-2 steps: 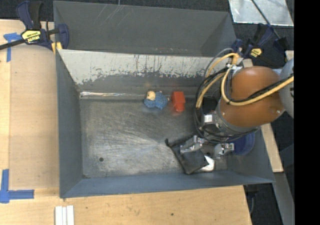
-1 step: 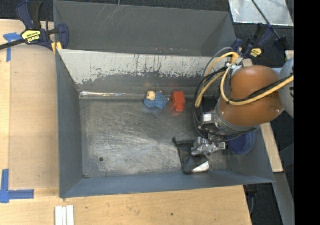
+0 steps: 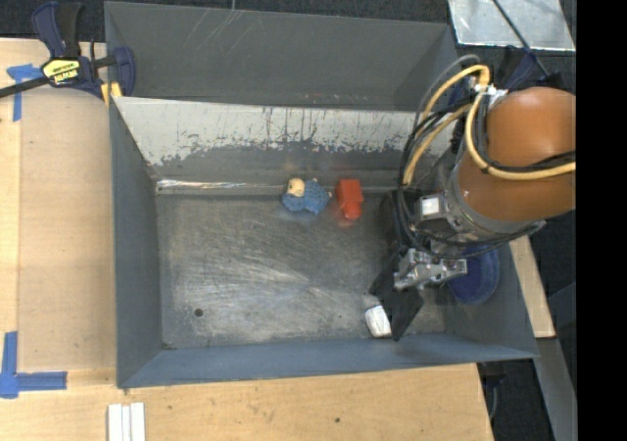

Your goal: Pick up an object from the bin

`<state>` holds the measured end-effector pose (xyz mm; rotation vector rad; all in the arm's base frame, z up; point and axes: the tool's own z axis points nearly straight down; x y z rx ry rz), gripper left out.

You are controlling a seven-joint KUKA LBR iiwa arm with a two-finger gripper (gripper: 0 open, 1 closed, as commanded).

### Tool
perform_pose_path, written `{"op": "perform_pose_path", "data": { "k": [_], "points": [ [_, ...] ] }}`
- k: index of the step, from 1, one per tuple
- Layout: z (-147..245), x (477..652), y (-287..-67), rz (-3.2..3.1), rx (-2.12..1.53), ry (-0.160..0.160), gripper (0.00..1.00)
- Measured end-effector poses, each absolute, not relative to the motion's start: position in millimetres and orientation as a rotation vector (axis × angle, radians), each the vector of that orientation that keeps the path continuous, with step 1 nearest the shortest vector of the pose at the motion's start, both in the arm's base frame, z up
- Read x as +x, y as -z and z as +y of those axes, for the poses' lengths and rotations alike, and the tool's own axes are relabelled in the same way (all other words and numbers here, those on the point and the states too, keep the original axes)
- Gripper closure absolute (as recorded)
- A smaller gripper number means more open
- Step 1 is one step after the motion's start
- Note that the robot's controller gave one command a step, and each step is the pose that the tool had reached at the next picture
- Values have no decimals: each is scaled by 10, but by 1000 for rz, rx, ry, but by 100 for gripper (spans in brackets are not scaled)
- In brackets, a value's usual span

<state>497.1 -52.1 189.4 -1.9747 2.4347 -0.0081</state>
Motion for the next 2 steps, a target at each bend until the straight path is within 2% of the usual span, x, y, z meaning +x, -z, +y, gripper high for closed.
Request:
{"op": "perform_pose_path", "data": {
  "k": [1, 2],
  "points": [
    [-121, 5209, -1270, 2365, -2067, -7, 100],
    [-149, 5211, -1298, 2369, -2060, -1, 0]
  ]
}}
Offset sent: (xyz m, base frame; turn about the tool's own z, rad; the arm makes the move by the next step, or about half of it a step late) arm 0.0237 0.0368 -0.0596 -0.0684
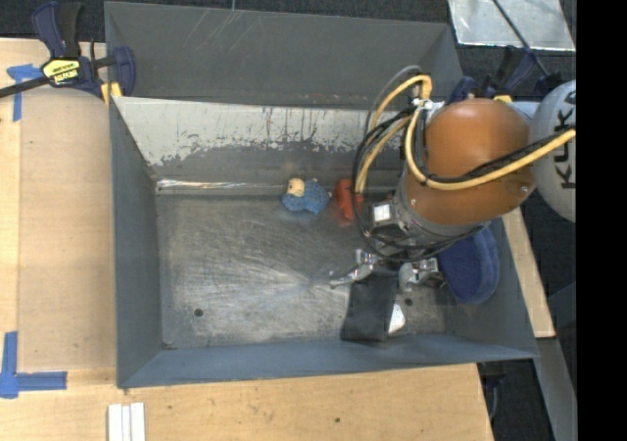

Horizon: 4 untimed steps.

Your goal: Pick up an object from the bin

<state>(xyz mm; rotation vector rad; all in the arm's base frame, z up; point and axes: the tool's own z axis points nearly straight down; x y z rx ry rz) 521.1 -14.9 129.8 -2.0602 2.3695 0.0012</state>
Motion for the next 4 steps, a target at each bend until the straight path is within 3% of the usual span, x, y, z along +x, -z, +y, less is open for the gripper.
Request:
{"op": "perform_pose_path", "data": {
  "k": [1, 2, 3, 4],
  "points": [
    [-407, 5158, -780, 2635, -1685, 16, 0],
    [-384, 5165, -770, 2624, -1684, 16, 100],
    [-364, 5124, -1980, 2586, -1769, 9, 100],
    [-569, 5293, -2346, 2377, -2046, 6, 100]
  ]
}}
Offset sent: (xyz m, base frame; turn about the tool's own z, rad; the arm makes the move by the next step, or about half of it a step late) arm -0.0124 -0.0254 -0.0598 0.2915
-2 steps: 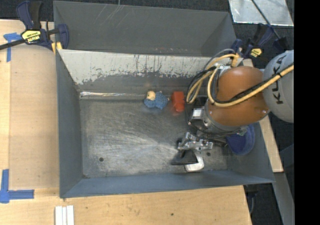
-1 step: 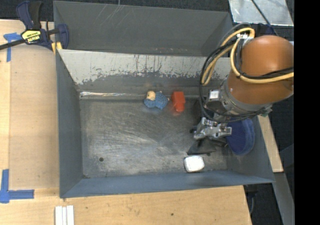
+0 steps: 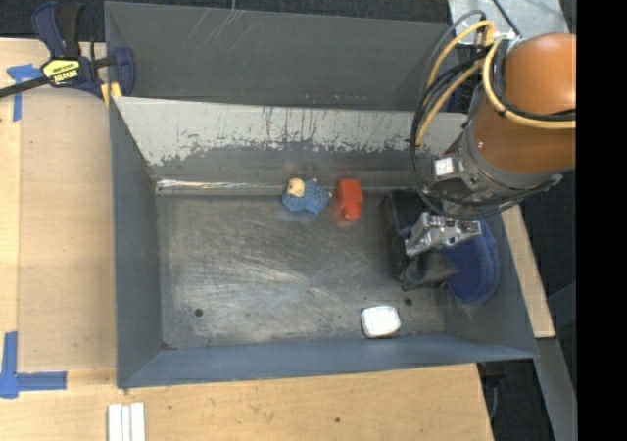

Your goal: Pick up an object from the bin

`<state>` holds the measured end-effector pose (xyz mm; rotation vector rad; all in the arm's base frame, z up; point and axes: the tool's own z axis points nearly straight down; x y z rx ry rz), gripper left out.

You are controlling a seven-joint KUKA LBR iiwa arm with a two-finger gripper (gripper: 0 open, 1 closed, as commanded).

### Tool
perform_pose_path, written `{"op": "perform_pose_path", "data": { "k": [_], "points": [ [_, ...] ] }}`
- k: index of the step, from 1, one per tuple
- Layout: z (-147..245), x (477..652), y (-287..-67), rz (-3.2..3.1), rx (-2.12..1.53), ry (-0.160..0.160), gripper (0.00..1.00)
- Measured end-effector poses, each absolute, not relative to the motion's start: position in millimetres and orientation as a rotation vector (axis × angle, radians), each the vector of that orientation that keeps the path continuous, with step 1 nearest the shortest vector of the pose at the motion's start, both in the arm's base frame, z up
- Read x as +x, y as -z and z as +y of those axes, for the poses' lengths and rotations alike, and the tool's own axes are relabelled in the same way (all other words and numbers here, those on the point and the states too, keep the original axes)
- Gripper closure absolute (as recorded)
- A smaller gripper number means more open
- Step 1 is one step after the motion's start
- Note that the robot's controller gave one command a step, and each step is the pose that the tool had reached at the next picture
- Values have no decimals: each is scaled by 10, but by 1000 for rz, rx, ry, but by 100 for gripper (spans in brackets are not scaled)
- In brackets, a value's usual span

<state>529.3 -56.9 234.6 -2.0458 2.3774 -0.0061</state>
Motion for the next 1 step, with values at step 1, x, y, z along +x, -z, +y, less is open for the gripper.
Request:
{"op": "perform_pose_path", "data": {
  "k": [1],
  "points": [
    [-743, 5413, -2266, 1904, -2496, 1, 100]
  ]
}}
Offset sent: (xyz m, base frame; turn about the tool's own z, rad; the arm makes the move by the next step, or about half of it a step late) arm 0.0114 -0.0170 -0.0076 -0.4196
